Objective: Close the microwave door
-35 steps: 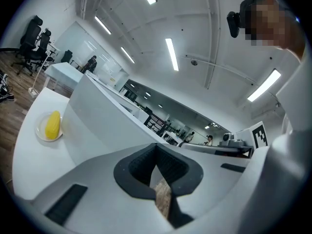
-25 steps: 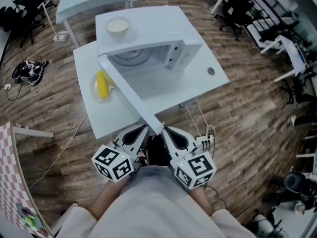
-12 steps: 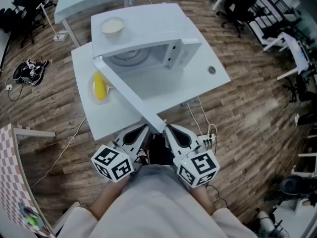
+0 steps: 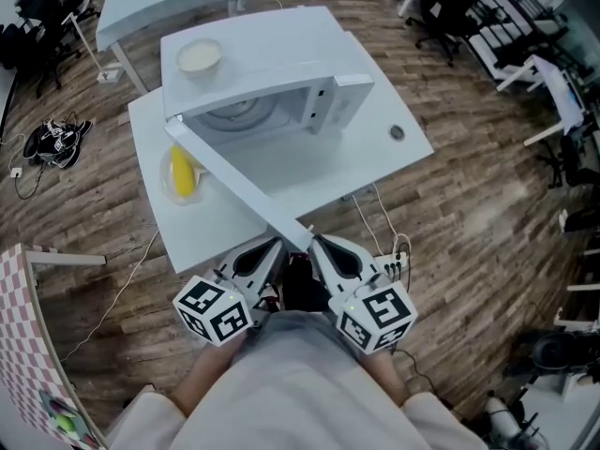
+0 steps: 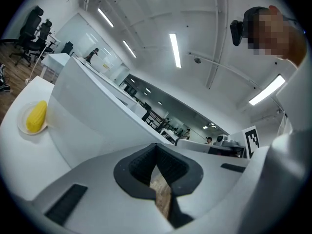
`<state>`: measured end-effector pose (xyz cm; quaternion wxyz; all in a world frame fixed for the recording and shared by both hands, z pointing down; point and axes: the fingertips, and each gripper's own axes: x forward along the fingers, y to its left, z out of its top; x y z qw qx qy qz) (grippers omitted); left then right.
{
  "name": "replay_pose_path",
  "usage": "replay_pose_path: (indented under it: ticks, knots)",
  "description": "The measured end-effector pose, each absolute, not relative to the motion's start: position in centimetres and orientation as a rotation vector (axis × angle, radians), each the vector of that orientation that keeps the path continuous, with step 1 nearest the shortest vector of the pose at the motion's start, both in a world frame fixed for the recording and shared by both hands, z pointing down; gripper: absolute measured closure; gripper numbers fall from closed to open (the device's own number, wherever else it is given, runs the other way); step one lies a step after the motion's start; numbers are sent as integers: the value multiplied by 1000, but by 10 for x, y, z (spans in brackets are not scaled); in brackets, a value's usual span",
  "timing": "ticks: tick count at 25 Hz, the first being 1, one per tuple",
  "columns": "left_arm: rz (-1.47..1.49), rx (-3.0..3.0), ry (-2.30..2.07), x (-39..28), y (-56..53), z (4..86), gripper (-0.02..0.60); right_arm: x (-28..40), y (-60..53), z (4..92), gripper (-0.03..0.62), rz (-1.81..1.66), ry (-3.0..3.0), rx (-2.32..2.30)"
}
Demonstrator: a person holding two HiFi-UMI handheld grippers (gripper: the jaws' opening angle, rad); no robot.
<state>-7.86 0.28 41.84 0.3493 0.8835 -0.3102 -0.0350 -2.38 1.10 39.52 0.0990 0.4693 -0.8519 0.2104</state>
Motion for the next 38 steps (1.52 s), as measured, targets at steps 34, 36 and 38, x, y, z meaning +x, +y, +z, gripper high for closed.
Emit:
replay_pose_path:
  ticks: [34, 36, 38]
  knots:
    - [-62, 2197, -750, -47, -24, 442, 565, 8, -25, 396, 574, 674, -2533, 1396]
    - [-64, 2186, -756, -48, -26, 443, 565, 10, -26, 395, 574, 678, -2536, 1397]
    - [-63, 2182, -758, -48, -29, 444, 565, 11, -29, 395, 574, 682, -2537, 1398]
